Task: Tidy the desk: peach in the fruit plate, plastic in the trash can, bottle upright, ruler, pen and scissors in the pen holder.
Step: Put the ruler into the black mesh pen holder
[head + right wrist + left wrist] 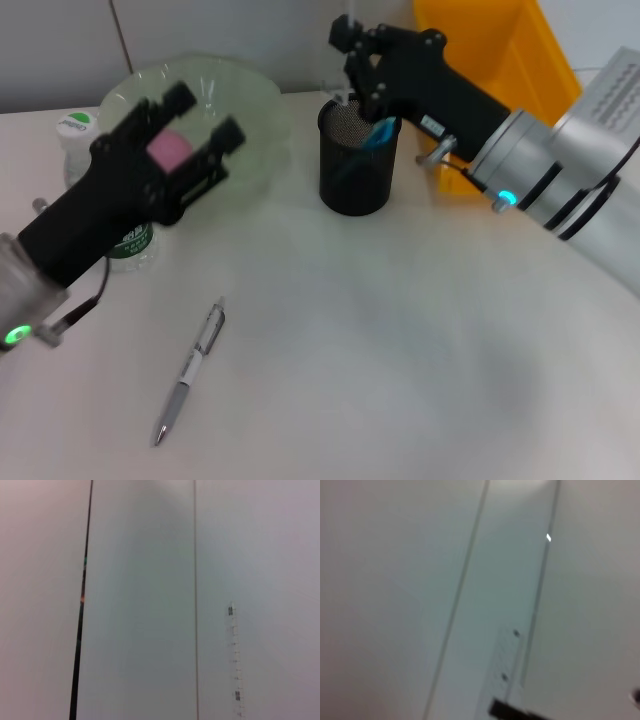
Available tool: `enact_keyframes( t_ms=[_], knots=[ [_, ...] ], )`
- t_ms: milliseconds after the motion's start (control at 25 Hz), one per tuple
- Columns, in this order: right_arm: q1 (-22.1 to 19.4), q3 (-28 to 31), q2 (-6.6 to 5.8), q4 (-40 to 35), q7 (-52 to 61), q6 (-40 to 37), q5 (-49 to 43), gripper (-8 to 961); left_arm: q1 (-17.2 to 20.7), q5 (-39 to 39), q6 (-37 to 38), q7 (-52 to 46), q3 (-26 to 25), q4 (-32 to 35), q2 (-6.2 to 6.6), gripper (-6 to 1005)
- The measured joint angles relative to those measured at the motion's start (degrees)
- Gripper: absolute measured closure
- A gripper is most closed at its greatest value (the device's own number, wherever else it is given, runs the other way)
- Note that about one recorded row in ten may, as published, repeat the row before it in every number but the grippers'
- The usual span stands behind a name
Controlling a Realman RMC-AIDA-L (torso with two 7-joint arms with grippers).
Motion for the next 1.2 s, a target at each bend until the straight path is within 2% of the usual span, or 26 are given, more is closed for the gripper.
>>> enact_keyframes(
  t_ms=[80,120,160,280,320,360,520,840,1200],
  knots=[
    [-0.16,-0.3,-0.12,-1.5,2.42,-0.02,-0.09,947,-0.55,3.7,2.08,-4.03,0.12,4.59,0.04,203],
    [-0.22,-0.64,-0.18,-2.71,4.5,-0.02,-0.38,947,-1.16,6.56,4.47,-7.69,1.42,10.44,-0.32,204],
    [-0.22,-0.64,-0.18,-2.71,4.5,-0.02,-0.38,947,-1.16,6.56,4.47,-7.69,1.42,10.44,-0.32,204],
    [-0.27,-0.86,-0.23,-4.0,7.3,0.22,-0.48,946,-1.86,7.74,8.58,-13.0,8.31,21.25,-1.5,206],
    [-0.31,-0.92,-0.27,-4.83,9.18,0.4,-0.55,946,-2.01,7.54,10.13,-15.75,12.63,26.51,-2.13,207],
    [-0.31,-0.92,-0.27,-4.83,9.18,0.4,-0.55,946,-2.01,7.54,10.13,-15.75,12.63,26.51,-2.13,207],
    [-0.34,-0.95,-0.35,-7.17,12.63,1.3,-0.62,945,-2.1,7.39,11.18,-19.55,20.02,33.28,-2.61,207],
    [0.38,-0.97,0.02,-7.57,10.66,5.22,-0.66,944,-1.61,7.03,9.18,-19.44,20.66,34.64,-2.57,206],
    [0.6,0.13,0.16,-4.48,3.63,7.33,-0.08,943,0.84,6.85,4.81,-20.7,20.63,36.15,-2.62,207]
  ],
)
